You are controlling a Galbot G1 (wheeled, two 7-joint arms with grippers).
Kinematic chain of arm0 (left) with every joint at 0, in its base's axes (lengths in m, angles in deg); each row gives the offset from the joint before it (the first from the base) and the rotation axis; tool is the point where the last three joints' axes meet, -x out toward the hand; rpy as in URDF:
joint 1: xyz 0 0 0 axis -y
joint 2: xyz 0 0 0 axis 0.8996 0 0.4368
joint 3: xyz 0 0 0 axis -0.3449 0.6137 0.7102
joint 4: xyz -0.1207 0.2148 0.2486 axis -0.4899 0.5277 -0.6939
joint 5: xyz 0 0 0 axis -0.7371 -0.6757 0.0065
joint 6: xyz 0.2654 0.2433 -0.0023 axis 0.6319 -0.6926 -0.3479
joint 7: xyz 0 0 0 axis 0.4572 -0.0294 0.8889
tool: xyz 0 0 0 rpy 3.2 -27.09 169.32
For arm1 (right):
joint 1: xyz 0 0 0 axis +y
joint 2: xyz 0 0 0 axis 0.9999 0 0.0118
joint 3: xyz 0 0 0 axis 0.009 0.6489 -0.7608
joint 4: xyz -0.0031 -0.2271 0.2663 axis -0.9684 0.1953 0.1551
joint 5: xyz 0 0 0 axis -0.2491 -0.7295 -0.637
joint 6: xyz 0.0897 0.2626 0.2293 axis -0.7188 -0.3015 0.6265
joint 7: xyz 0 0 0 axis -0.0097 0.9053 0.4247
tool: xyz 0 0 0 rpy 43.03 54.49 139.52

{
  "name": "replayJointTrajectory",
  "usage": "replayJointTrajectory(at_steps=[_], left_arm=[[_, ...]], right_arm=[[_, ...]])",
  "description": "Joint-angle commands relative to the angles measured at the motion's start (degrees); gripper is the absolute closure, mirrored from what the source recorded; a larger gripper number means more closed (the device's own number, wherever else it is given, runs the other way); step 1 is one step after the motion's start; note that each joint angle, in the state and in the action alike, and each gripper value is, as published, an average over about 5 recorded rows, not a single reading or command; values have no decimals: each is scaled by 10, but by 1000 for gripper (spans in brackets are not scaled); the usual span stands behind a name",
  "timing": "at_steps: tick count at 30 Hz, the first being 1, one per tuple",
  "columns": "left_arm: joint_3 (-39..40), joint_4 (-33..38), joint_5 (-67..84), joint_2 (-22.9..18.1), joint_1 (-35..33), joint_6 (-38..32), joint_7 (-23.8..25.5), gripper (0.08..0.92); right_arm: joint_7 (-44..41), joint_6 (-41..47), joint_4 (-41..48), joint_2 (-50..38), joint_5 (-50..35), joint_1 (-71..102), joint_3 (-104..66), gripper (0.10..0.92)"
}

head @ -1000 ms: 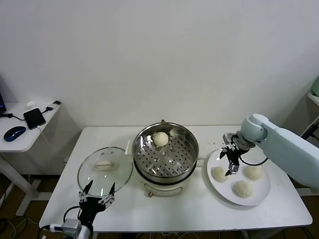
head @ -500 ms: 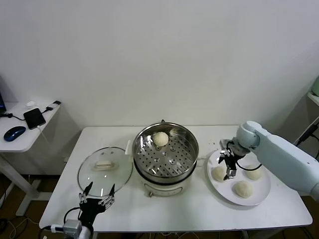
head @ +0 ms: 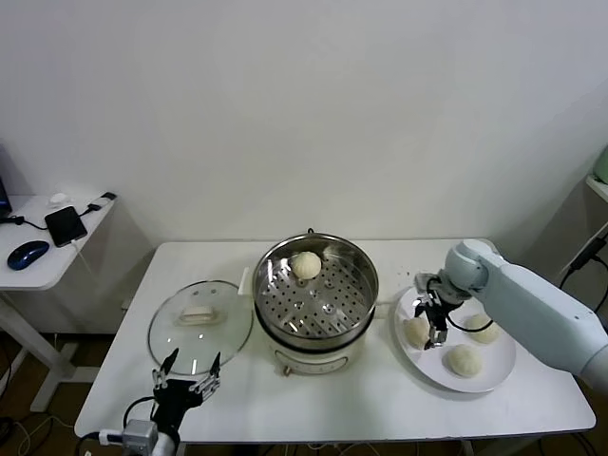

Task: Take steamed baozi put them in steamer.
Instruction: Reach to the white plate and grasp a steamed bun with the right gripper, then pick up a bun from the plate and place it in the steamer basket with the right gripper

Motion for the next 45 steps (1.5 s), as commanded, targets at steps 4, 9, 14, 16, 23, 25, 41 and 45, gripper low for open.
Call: replayJointTrajectory(at_steps=[4,9,14,16,23,25,41,45], left_arm=[[1,0,-1,0,-1,0,0,177],[2,0,-2,0,-1,-1,-1,177],[3,1,-4,-1,-1,-1,-1,177],[4,1,-6,-2,0,-1,-1,177],[12,2,-12,-5,6,-2,-3,177],[13,3,-15,-5,9,0,-6,177],[9,33,-18,-1,14,6,-12,177],[10,39,-17,-1,12,8,-13,177]], right_arm=[[3,0,3,0,4,4,-5,302],[4,1,4,-3,4,1,-11,449],[2,3,-4,-16,-7,-19,-11,588],[0,6,-13,-30,-23,-44,3,648],[-20,30,-68,-88,-131,-217,133,728],[-26,38,-81,-92,-167,-287,184,718],[-35,103,-33,108,-358,-545,376,711],[-21,132,-27,167,-402,-538,394,711]])
